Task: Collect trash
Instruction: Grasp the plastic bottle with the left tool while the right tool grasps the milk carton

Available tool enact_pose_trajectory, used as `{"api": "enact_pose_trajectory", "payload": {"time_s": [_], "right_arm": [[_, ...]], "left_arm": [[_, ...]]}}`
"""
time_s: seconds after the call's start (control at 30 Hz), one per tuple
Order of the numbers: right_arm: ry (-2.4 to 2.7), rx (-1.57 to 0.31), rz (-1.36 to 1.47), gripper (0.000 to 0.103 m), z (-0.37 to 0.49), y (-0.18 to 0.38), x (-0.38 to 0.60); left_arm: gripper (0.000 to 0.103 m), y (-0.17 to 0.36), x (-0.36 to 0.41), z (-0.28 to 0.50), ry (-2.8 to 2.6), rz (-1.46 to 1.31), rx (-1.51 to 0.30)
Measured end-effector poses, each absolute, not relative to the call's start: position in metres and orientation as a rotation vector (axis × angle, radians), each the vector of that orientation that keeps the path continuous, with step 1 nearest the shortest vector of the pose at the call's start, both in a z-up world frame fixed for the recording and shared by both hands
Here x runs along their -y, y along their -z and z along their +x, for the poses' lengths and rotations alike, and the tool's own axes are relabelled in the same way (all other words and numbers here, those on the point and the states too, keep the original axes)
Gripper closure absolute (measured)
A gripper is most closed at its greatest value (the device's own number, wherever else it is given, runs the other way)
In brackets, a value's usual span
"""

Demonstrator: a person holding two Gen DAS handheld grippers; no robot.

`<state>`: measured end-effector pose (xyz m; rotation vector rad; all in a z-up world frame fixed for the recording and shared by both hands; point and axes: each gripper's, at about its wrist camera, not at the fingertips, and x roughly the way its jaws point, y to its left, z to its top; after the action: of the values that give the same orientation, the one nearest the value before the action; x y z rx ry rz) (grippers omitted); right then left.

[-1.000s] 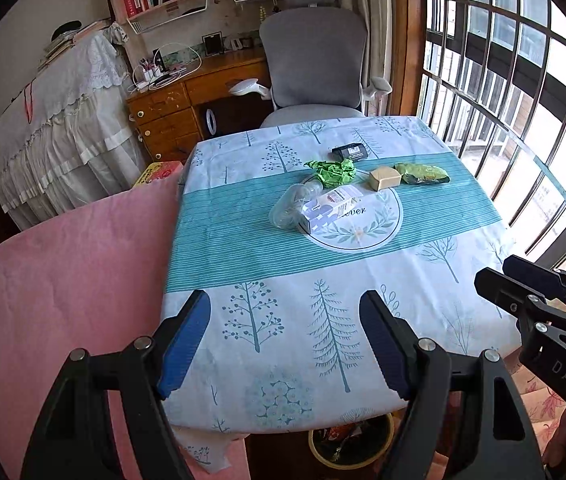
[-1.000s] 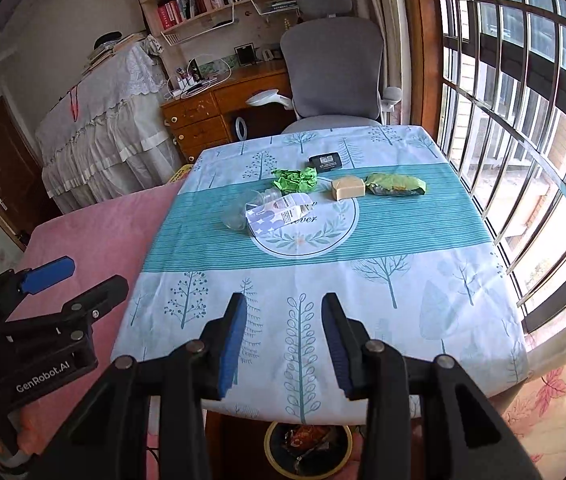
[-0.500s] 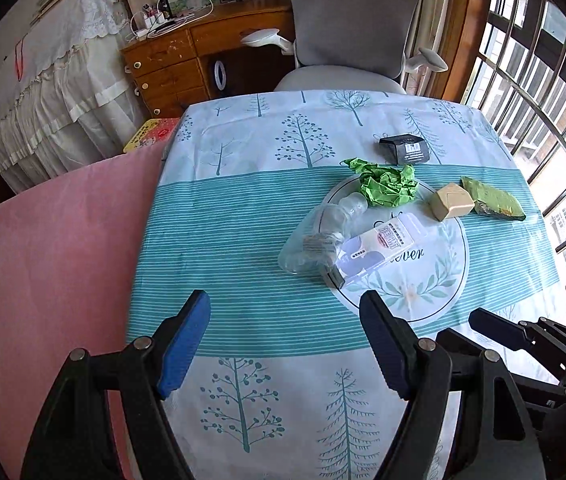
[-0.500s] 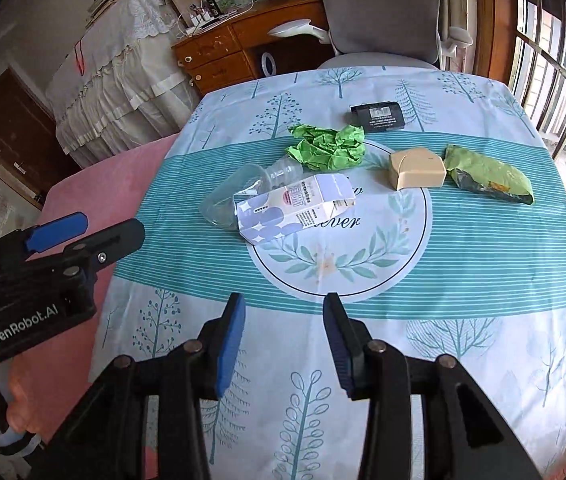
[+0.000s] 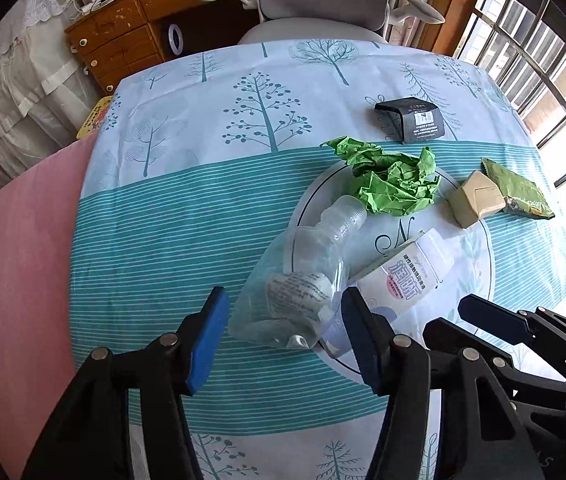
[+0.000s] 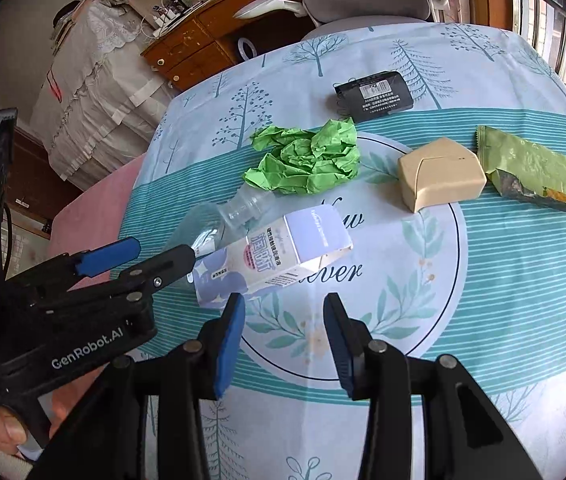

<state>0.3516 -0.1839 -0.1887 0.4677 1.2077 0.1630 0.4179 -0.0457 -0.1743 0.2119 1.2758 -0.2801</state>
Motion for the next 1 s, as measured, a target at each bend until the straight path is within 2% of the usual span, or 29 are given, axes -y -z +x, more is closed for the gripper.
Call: {"api": "enact_pose_trajectory", "payload": {"time_s": [0.07,0.3,0.67,0.77,1.0], "right_arm": [[-0.165,-1.212,0.483,0.054,0.356,0.19,0.186],[-0.153,-1.243,0.553,0.044,0.369,0.2,0.185],[-0.034,-1.32,0.623,0.034,0.408,0.224,0.172],[-0.03,-1.318,0.589,0.036,0.414,0.221,0.166],[-0.106,-1.325,0.581,0.049,0.413,0.217,0.171]], "left_arm": [[0.052,0.178,0.044,0.424,0.295,0.197,-1.286],[0.06,0.177,0.032,0.437,0.308,0.153,-1.285],[0.061,0.176,0.002,0.43,0.274,0.057,-1.287],[0.061,0.176,0.001,0.427,0.273,0.056,-1.289],[0.061,0.175,0.006,0.421,0.29,0.1,-1.298]]}}
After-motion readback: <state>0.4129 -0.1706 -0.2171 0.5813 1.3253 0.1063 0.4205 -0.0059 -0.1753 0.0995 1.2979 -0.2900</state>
